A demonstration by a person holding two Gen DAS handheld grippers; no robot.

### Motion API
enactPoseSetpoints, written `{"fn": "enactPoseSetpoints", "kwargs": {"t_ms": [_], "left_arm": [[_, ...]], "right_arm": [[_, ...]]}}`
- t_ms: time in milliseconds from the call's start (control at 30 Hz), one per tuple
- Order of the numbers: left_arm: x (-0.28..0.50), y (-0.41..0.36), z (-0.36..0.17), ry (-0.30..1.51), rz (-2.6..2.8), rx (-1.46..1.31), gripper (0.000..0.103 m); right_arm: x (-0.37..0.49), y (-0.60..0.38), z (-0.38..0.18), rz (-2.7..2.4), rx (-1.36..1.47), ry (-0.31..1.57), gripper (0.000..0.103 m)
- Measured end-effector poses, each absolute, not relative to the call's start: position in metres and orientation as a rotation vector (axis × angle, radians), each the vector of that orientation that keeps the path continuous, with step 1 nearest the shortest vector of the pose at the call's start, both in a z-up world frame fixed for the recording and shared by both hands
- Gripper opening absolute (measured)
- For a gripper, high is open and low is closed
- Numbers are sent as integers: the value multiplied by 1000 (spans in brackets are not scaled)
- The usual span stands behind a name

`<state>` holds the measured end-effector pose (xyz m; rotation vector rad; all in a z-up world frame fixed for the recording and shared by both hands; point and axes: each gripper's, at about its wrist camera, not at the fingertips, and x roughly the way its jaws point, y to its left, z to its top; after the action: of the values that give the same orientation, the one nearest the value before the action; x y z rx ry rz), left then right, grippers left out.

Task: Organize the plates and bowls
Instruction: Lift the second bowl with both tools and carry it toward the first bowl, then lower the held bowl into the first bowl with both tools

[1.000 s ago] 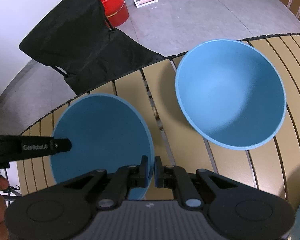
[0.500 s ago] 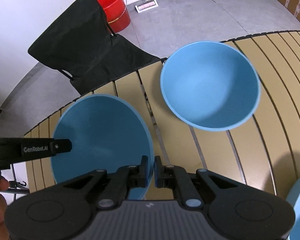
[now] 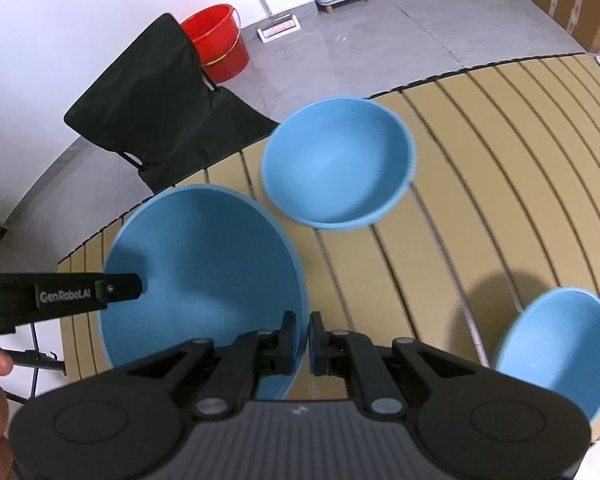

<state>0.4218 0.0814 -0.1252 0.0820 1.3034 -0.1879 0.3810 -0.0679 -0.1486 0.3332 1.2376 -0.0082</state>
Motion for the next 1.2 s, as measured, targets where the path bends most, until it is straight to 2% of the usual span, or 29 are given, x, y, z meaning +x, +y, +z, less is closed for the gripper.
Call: {"fn": "enactPoseSetpoints", "kwargs": {"t_ms": [600,1200], "left_arm": [[366,-44,-103,1291,-311,113,12],[336,-132,-133,1314,-382,182,12]], "right_arm": [[299,-195,-113,-112,375,1195,6],[258,-285,-140,-207,417,1229,6]]}}
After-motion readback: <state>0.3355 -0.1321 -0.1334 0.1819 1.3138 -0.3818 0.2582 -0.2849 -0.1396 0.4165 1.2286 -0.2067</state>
